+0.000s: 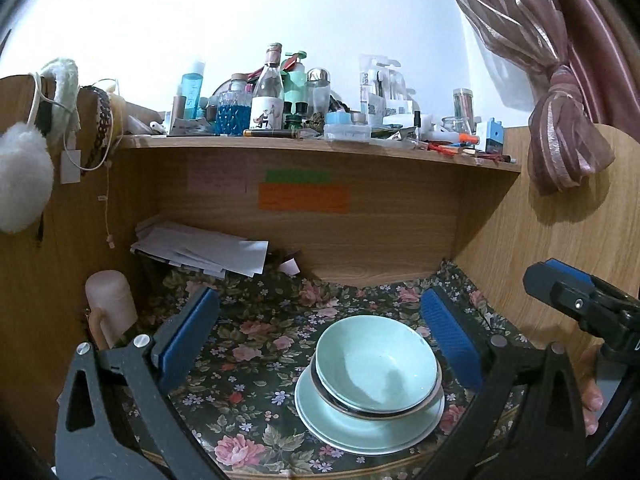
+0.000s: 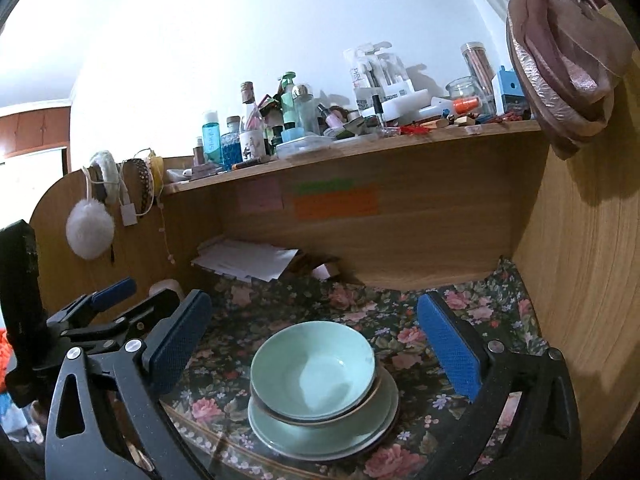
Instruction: Organize plates and bowls
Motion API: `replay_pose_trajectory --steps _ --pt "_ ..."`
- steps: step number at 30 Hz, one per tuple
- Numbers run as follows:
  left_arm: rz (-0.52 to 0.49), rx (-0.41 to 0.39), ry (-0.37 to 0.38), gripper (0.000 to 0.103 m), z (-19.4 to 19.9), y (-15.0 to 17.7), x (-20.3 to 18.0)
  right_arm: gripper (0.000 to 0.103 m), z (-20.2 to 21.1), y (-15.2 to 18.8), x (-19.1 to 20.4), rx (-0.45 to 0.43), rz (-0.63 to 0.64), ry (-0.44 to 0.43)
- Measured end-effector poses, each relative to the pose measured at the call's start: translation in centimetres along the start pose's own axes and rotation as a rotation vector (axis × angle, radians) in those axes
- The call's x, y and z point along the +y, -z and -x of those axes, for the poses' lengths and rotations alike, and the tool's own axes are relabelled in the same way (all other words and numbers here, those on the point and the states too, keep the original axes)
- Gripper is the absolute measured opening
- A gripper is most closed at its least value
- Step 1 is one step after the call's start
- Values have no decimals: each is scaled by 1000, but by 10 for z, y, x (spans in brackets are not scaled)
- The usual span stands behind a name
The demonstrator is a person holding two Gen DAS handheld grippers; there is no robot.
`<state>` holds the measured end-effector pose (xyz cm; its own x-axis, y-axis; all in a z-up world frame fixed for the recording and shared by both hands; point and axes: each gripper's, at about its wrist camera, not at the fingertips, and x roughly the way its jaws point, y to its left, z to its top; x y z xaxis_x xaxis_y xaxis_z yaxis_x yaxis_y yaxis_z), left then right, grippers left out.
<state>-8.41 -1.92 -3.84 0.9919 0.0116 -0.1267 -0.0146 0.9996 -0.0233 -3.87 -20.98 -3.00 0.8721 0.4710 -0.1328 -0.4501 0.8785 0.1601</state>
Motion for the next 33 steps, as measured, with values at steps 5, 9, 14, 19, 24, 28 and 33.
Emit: replay_pose_trajectory --steps 5,9,14,19,24,28,33 --pt "-5 0 7 103 1 1 -1 103 0 2 1 2 -4 -2" --pt "0 4 10 103 1 1 0 103 -2 3 1 5 -1 -7" --pt "1 11 14 103 -2 2 2 103 -4 3 1 10 -2 -16" --pt "1 16 12 103 -3 3 2 103 -6 3 1 15 -6 -23" --pt "1 17 18 103 -5 3 4 103 -8 3 0 17 -6 -27" --pt "1 17 17 103 -4 3 3 103 -10 4 -1 18 -6 -34" --pt "-2 16 24 103 -5 3 5 103 -11 4 0 19 -5 -38"
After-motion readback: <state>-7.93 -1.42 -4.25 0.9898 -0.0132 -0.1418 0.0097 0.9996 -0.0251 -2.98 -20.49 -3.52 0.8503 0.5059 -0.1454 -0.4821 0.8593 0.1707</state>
